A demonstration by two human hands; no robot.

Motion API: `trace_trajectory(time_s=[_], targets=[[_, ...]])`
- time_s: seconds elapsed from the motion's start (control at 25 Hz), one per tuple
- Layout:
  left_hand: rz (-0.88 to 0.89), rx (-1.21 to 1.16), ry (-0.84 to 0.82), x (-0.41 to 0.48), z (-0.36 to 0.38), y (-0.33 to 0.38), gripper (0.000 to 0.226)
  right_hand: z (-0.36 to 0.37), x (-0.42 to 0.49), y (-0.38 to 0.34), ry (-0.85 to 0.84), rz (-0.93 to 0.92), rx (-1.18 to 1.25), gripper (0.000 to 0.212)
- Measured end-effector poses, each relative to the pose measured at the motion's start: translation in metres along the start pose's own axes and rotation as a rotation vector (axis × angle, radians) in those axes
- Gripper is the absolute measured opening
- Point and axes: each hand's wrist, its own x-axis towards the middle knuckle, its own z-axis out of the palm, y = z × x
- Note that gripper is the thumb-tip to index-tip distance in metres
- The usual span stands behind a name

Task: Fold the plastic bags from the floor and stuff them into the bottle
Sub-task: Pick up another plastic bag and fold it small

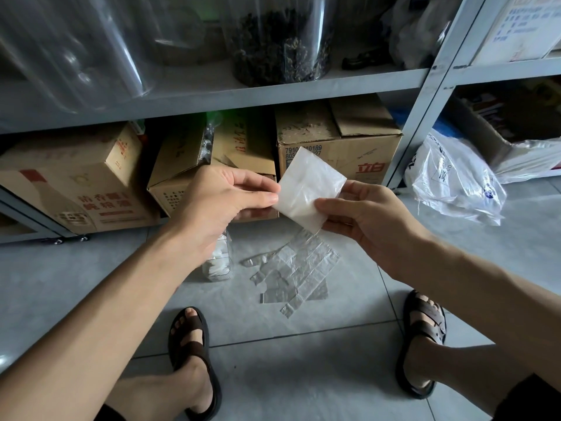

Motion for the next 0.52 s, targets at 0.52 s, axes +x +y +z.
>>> trace_trajectory(time_s=[0.52], targets=[[-0.1, 0.147, -0.126, -0.0017, -0.0009, -0.0001, 0.013, 0.0086, -0.0075, -0.0012, -0.131, -0.076, -0.227, 0.028]])
